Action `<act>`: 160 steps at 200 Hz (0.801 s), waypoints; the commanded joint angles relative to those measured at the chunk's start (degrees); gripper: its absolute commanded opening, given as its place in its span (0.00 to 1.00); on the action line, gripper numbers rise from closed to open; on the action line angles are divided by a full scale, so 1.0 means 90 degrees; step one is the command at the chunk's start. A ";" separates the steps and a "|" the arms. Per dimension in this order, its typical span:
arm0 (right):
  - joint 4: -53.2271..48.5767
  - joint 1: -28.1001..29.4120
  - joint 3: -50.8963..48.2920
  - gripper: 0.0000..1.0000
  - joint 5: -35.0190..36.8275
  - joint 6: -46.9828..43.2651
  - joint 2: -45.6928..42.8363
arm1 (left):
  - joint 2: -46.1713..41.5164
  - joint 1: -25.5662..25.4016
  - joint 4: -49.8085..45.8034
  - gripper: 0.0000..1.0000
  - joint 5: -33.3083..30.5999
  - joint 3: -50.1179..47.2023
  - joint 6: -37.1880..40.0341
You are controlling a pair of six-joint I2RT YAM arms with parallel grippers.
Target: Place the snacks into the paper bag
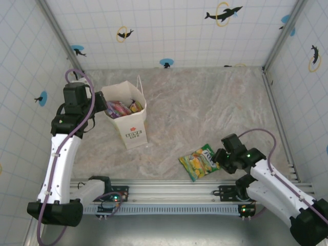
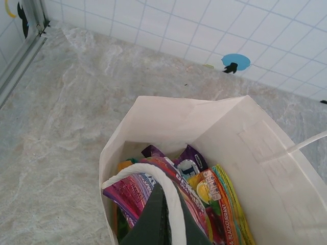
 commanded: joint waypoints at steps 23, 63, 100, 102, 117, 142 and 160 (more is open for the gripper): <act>0.0626 0.0005 -0.0501 0.62 -0.0412 0.0223 0.0097 | -0.0125 -0.0017 0.0203 0.00 0.0062 -0.0077 0.0110; 0.1759 -0.0090 -0.0511 0.62 -0.0442 -0.0038 0.0849 | -0.0107 -0.0011 0.0241 0.00 0.0083 -0.0143 0.0091; 0.3154 -0.0265 -0.0093 0.61 -0.0479 -0.0555 0.2022 | -0.0127 -0.0020 0.0207 0.00 0.0064 -0.0128 0.0091; 0.3203 -0.0272 -0.0050 0.61 -0.0480 -0.0597 0.2094 | -0.0130 -0.0016 0.0205 0.00 0.0059 -0.0126 0.0091; 0.3379 -0.0362 0.0354 0.61 -0.0494 -0.0921 0.2637 | -0.0137 -0.0011 0.0168 0.00 0.0030 -0.0107 0.0104; 0.2789 -0.0443 0.1098 0.61 -0.0515 -0.1682 0.3142 | -0.0127 -0.0022 0.0093 0.00 -0.0012 -0.0044 0.0148; 0.2091 -0.0439 0.1382 0.63 -0.0354 -0.2064 0.3031 | -0.0135 -0.0016 0.0037 0.00 -0.0068 -0.0008 0.0168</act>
